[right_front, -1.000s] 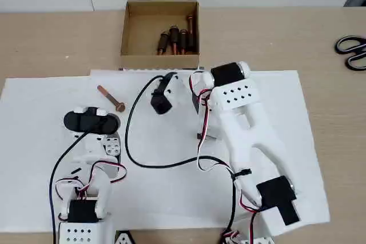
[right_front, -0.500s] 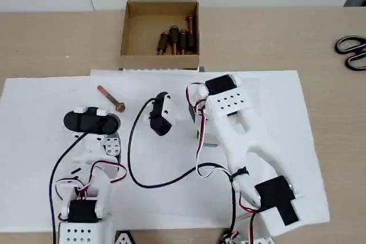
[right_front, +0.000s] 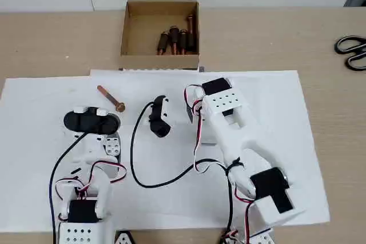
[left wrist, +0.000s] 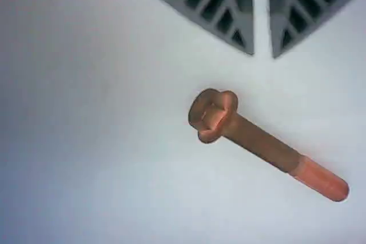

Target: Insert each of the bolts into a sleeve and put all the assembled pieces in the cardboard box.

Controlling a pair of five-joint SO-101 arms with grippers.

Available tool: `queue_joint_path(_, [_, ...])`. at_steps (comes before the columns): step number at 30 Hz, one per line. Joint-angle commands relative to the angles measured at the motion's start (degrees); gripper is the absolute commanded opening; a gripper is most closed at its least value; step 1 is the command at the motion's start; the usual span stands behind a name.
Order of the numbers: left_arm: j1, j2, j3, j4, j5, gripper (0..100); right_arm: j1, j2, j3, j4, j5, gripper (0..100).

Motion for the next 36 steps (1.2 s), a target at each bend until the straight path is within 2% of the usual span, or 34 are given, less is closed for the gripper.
queue_joint_path(1, [-0.18, -0.44, -0.31, -1.23, 0.09, 1, -0.13, 0.84, -0.88, -1.36, 0.53, 14.7])
queue_joint_path(9, [-0.18, -0.35, -0.31, -1.23, 0.09, 1, 0.57, 6.81, -0.79, -3.82, 0.35, 14.5])
queue_joint_path(14, [-0.18, -0.26, -0.31, -1.23, 0.09, 1, 1.63, 9.63, -0.79, -4.53, 0.44, 1.8])
queue_joint_path(18, [-0.18, -0.26, -0.31, -1.23, 0.09, 1, 1.71, 8.57, -0.88, -4.26, -0.44, 1.4])
queue_joint_path(21, [-0.18, -0.26, -0.31, -1.23, 0.09, 1, 1.71, 5.58, -0.88, -4.09, -4.48, 1.3])
queue_joint_path(27, [0.0, -0.18, -0.31, -1.14, 0.26, 1, 1.98, -3.38, -0.88, -0.92, -7.74, 0.4])
queue_joint_path(31, [2.99, -0.18, -0.31, 0.79, 0.0, 1, 4.97, -11.38, -0.88, -0.22, -14.07, 0.3])
queue_joint_path(36, [2.99, -0.53, -0.75, 3.34, -0.09, 1, 10.77, -19.56, -0.88, 3.74, -22.59, 0.3])
